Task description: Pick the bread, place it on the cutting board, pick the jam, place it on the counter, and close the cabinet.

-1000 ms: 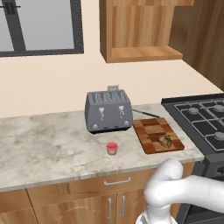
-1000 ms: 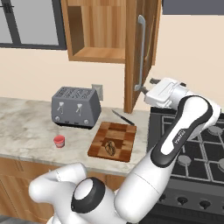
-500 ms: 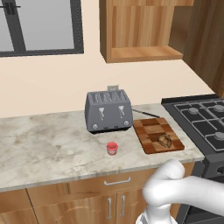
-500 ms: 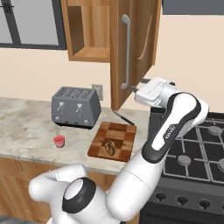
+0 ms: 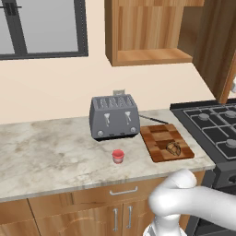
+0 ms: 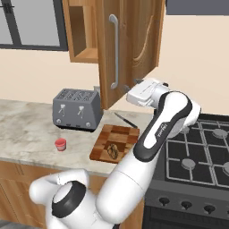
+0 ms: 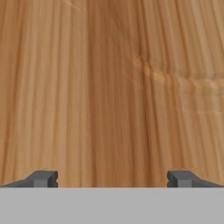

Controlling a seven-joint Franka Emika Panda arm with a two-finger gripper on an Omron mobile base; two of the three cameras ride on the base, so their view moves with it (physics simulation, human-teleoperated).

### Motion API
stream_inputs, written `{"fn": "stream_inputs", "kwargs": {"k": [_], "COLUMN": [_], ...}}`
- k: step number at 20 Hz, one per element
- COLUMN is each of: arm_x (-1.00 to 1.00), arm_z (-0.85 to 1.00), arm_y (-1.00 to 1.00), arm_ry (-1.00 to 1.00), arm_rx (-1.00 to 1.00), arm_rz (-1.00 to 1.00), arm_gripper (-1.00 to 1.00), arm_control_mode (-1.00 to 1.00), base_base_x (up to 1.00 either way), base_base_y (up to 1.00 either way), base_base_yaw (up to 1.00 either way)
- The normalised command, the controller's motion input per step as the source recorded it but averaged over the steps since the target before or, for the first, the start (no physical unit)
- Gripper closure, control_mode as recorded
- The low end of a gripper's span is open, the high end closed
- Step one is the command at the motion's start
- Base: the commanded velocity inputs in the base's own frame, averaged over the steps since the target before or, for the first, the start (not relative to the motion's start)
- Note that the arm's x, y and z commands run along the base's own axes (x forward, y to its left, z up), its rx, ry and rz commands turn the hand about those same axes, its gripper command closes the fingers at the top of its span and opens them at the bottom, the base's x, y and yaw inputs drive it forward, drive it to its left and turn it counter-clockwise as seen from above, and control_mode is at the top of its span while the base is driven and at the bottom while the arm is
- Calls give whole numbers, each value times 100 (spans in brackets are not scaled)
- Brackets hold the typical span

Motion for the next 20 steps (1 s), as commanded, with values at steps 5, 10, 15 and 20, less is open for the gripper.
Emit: {"fn": "stream_inputs", "kwargs": {"k": [5,10,15,20], "arm_x": [0,0,0,0], "arm_z": [11,8,5,8], "arm_y": [37,39,39,35], "arm_ry": [0,0,0,0], "arm_rx": [3,2,1,1], "arm_rz": [0,0,0,0], "arm_gripper": [-100,-100,-100,-100], "arm_control_mode": [-100,-100,-100,-100], "base_base_x": [0,0,0,0], "base_base_y": [0,0,0,0], "base_base_yaw": [0,0,0,0]}}
